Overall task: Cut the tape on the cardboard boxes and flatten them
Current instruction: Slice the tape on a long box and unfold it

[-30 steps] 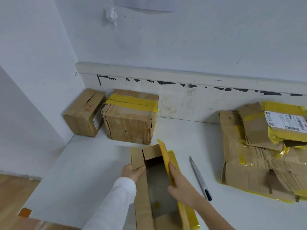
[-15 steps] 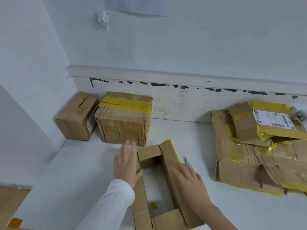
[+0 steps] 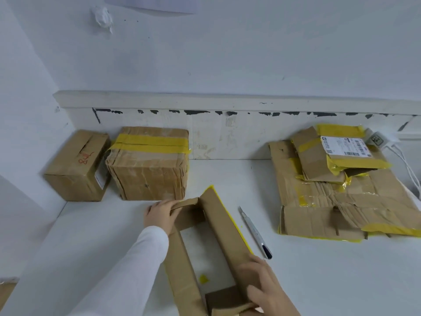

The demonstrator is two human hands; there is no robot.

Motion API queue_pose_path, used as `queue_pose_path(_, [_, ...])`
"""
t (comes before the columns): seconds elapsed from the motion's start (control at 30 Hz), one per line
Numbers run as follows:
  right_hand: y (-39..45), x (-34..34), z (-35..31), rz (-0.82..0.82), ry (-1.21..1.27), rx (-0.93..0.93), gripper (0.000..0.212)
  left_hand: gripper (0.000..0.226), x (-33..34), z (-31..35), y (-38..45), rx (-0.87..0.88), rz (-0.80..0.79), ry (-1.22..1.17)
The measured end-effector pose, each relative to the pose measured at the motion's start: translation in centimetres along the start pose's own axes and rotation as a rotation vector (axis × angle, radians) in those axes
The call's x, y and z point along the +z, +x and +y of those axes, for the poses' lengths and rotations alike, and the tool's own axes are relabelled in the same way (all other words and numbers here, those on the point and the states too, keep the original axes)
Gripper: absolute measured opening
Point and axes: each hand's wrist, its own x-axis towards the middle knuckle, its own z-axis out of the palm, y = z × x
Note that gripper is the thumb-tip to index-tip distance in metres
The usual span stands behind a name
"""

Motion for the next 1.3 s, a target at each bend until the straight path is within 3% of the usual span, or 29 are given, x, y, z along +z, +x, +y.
queue_pose_path(0.07, [-0.8, -0.5, 0.9, 0.028, 0.509, 0.491, 0.061, 0.029, -0.7, -0.5, 0.0, -0.118, -0.009, -0.136])
queue_pose_path(0.13, [-1.6, -1.5, 2.6, -0.066, 0.556, 0.651, 0.069, 0.031, -1.8, -0.9, 0.4, -0.222, -0.063, -0.295])
queue_pose_path(0.3, [1.5, -3.5, 2.8, 0.045, 0.09, 0.151, 0.05, 0.054, -6.3, -1.7, 1.9, -0.291, 0.059, -0.501])
queue_pose_path(0.37, [3.0, -4.2, 2.5, 0.105, 0.117, 0.223, 0.056, 0.055, -8.0, -2.2, 2.2, -0.29, 0.116, -0.569])
queue_pose_path(0.43, [4.4, -4.4, 3.1, 0.22, 0.233, 0.351, 0.053, 0.039, -9.1, -2.8, 2.0, -0.265, 0.111, -0.652])
queue_pose_path(0.57, [7.6, -4.4, 2.8, 0.367, 0.517, 0.372, 0.028, 0.009, -9.8, -2.7, 1.2, -0.266, -0.014, -0.818])
queue_pose_path(0.63, [9.7, -4.5, 2.3, 0.382, 0.5, 0.318, 0.019, 0.021, -10.4, -2.8, 1.4, -0.341, -0.048, -0.85])
queue_pose_path(0.73, [12.1, -4.4, 1.9, 0.386, 0.327, 0.303, 0.014, 0.061, -12.1, -3.2, 1.1, -0.47, -0.192, -1.4])
queue_pose_path(0.8, [13.4, -4.1, 1.7, 0.404, 0.288, 0.309, 0.018, 0.08, -12.6, -3.3, 0.9, -0.444, -0.244, -1.566])
queue_pose_path(0.87, [14.3, -3.5, 1.3, 0.406, 0.298, 0.315, 0.02, 0.078, -12.3, -2.9, 0.8, -0.48, -0.138, -1.374])
queue_pose_path(0.93, [14.9, -2.7, 0.9, 0.399, 0.304, 0.329, 0.022, 0.057, -11.9, -2.6, 0.8, -0.431, 0.077, -0.987])
queue_pose_path(1.0, [15.5, -2.1, 0.3, 0.354, 0.327, 0.362, 0.026, 0.034, -11.6, -2.5, 0.7, -0.375, 0.235, -0.782])
queue_pose_path(1.13, [17.0, -2.3, -0.7, 0.211, 0.459, 0.503, 0.063, 0.033, -11.8, -2.8, 1.5, -0.462, 0.347, -0.724])
queue_pose_path(1.23, [17.2, -3.2, -0.7, -0.092, 0.58, 0.584, 0.055, 0.032, -12.3, -3.1, 2.5, -0.51, 0.346, -0.74])
queue_pose_path(1.3, [17.0, -3.0, -0.3, -0.225, 0.528, 0.601, 0.044, 0.033, -12.5, -2.9, 2.9, -0.496, 0.315, -0.735])
